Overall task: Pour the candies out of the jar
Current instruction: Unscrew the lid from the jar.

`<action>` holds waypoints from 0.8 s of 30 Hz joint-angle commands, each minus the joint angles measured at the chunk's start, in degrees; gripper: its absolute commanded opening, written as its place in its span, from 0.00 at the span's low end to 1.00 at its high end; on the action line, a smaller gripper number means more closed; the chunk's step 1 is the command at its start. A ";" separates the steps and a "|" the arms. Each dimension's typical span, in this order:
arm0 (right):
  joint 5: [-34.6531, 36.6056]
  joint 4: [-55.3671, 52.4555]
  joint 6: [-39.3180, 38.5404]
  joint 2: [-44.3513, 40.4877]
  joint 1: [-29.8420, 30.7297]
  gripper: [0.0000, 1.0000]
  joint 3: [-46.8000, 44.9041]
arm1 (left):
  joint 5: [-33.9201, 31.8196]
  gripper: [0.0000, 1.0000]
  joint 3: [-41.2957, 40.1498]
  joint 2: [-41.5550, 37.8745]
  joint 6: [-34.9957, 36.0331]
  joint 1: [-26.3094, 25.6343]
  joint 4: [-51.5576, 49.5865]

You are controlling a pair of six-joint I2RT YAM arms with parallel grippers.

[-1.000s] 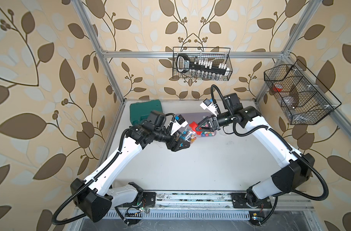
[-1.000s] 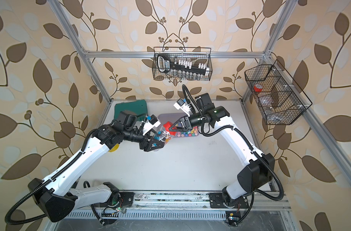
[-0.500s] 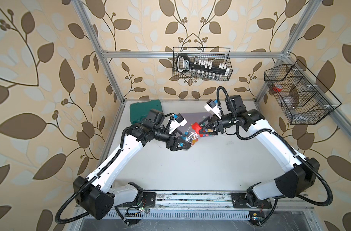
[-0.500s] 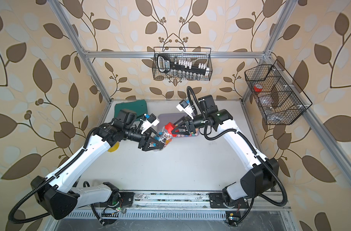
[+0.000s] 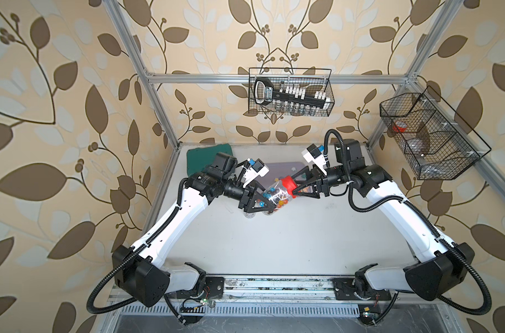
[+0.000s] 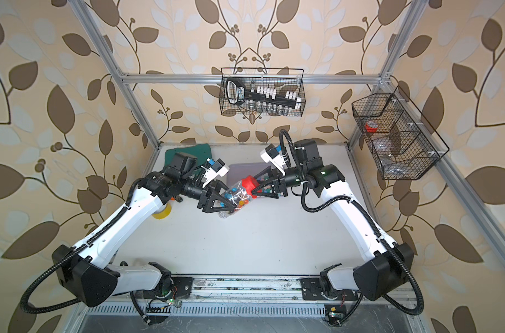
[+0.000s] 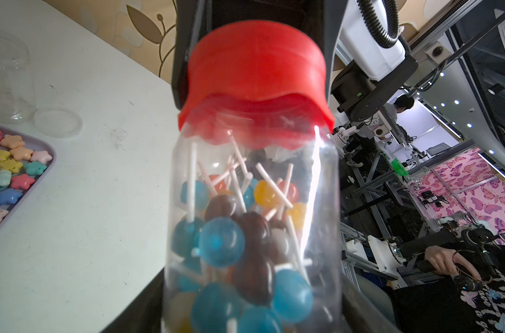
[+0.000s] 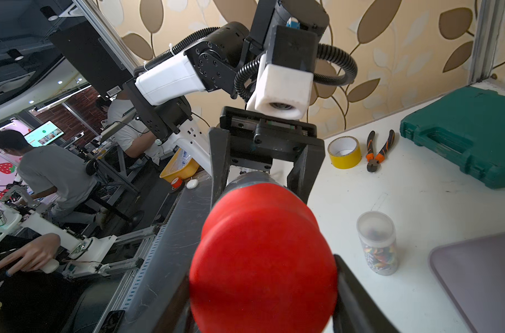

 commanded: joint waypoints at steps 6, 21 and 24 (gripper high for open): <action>2.56 1.40 2.98 0.12 0.51 0.67 -1.36 | 0.05 0.71 3.76 0.14 1.34 0.62 3.45; 6.42 8.73 17.80 -2.31 -4.94 0.91 -0.21 | -15.70 0.69 1.27 -3.29 5.07 0.46 4.56; 6.75 8.34 25.80 -0.13 -6.08 0.90 2.26 | -21.57 0.69 -0.56 -5.00 5.50 0.11 7.09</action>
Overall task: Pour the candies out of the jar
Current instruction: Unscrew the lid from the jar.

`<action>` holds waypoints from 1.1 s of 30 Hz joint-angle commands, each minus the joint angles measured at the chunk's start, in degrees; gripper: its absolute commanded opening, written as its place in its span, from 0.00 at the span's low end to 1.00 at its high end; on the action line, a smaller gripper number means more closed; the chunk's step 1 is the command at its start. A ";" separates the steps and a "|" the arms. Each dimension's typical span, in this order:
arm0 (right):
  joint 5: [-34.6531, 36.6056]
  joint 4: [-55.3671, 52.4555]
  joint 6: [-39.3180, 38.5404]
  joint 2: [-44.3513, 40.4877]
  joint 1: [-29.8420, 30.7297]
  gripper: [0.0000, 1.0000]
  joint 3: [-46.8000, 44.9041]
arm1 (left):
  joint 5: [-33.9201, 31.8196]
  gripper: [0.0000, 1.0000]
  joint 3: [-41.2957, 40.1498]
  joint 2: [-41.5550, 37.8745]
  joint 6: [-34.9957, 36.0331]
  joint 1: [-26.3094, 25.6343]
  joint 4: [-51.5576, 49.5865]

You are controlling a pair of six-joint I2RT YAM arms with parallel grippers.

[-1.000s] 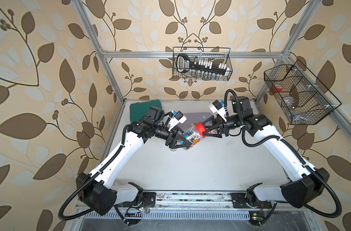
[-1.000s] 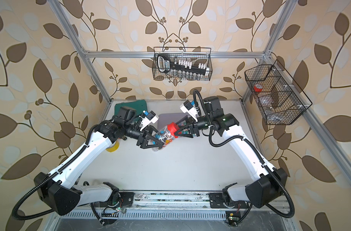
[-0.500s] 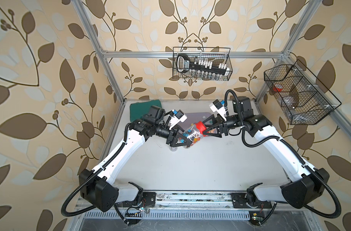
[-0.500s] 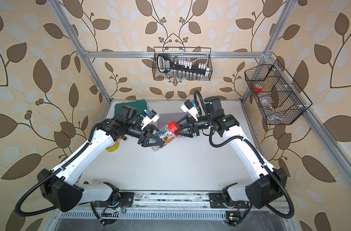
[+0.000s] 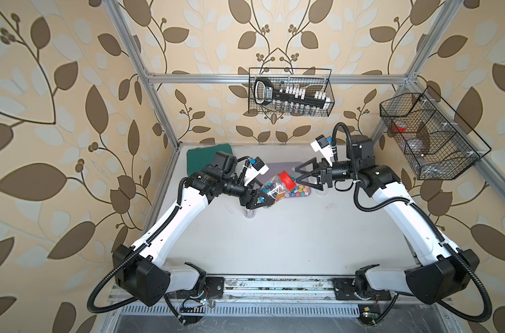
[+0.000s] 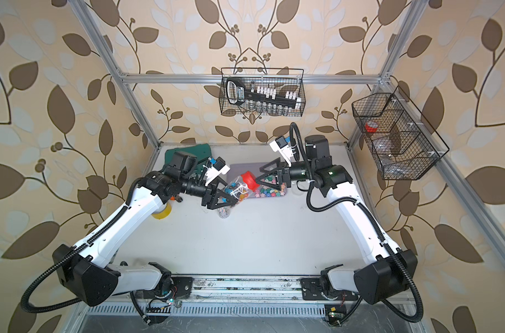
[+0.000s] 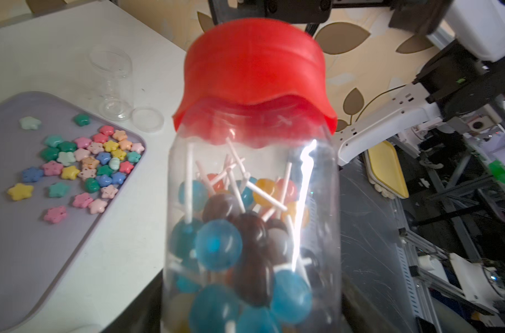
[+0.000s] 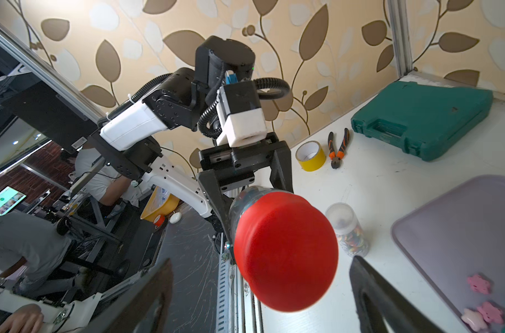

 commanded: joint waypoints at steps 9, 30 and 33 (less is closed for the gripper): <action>1.12 -12.14 15.61 9.12 -1.63 0.89 14.67 | -16.28 0.69 -4.69 -7.85 5.04 -2.00 7.79; 2.23 -18.36 10.81 16.12 5.73 0.89 13.64 | -15.40 0.68 -4.77 -8.48 4.99 -3.78 6.66; 2.96 -18.92 10.36 16.79 6.13 0.88 13.29 | -14.97 0.67 -4.59 -8.48 4.74 -3.78 6.68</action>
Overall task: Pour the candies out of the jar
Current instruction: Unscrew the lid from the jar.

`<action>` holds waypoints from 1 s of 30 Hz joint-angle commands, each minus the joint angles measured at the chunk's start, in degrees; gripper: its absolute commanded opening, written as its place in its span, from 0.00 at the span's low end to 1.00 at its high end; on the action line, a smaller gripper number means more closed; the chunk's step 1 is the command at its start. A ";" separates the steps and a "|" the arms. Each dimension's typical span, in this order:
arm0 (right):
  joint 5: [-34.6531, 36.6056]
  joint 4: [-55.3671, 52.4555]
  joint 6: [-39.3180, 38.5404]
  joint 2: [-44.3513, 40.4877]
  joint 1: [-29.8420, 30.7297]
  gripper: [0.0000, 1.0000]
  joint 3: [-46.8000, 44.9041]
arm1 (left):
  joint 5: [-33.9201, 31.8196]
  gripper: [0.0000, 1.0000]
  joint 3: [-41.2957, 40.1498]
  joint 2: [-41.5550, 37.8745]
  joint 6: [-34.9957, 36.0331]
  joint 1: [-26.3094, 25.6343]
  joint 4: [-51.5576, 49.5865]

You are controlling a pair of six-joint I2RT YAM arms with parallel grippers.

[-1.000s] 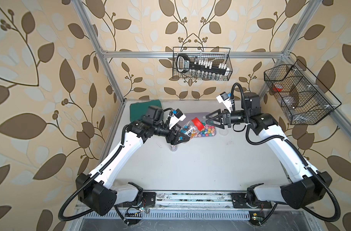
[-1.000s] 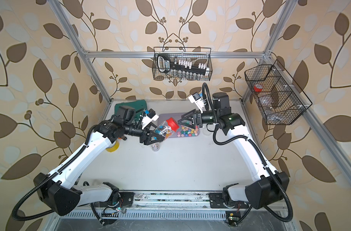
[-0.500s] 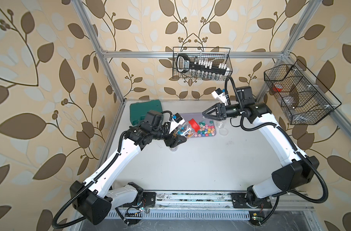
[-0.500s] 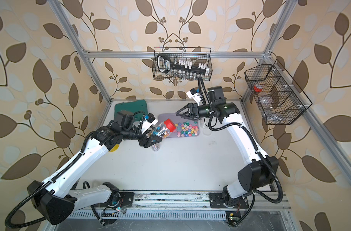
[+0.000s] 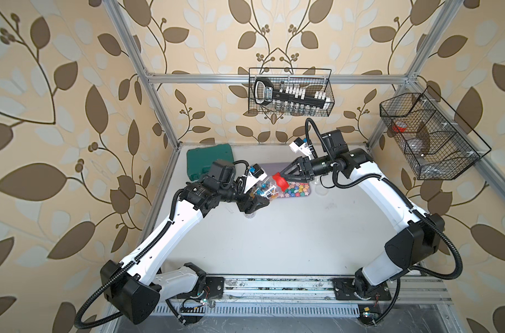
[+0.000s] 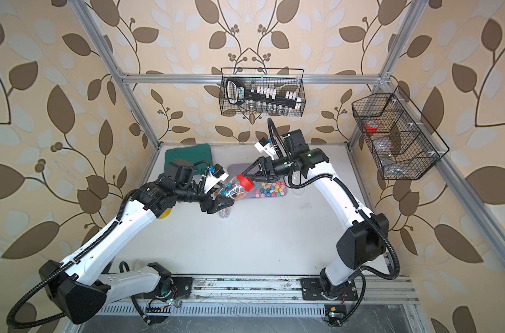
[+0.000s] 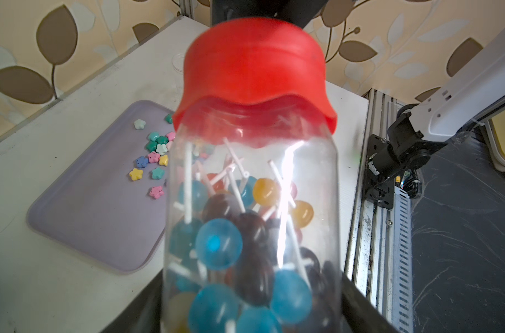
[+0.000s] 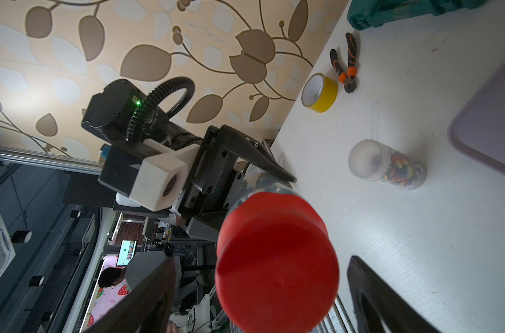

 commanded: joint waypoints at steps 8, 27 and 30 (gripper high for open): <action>0.44 -2.19 -2.03 1.35 1.53 0.78 -0.60 | 2.02 0.67 1.46 -2.10 0.56 -0.37 2.42; -0.89 -2.56 -5.36 0.12 1.95 0.56 -1.32 | 2.53 0.68 1.04 -1.36 -2.32 -0.35 5.42; -0.98 -2.01 -7.57 -0.67 1.93 0.54 -1.69 | 3.55 0.67 1.51 -0.44 -3.49 -0.33 5.64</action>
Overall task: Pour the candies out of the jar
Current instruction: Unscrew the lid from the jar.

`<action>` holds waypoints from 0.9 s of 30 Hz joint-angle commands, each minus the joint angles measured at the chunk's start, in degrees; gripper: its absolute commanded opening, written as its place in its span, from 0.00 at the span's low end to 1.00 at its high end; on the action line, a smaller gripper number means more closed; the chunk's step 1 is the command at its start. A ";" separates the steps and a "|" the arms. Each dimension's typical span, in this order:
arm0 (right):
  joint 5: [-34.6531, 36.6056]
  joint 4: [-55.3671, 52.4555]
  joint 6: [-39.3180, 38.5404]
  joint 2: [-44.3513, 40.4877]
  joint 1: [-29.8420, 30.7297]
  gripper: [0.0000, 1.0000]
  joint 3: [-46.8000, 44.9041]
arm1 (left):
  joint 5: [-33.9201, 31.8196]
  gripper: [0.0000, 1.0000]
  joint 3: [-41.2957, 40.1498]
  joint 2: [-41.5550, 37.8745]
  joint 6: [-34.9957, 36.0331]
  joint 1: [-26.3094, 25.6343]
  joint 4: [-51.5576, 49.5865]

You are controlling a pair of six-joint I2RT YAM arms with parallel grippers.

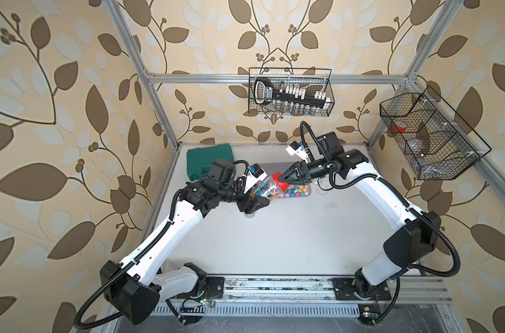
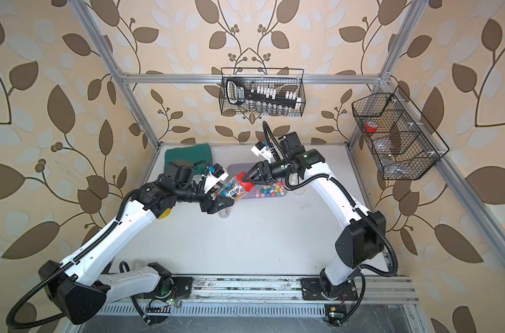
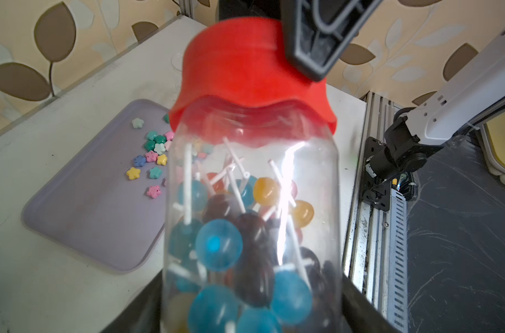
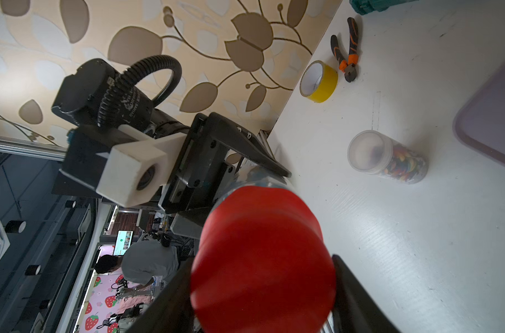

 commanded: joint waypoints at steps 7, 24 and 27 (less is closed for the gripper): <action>-3.41 2.59 -10.08 -3.76 0.63 0.51 -3.41 | 7.13 0.68 3.89 2.64 -5.70 -0.28 5.60; -14.56 10.31 -25.94 -11.94 0.63 0.51 -13.39 | 17.26 0.67 9.61 6.06 -11.38 -0.29 5.15; -14.48 12.99 -26.67 -14.58 0.54 0.53 -15.32 | 19.27 0.67 10.07 6.14 -11.57 -0.29 5.34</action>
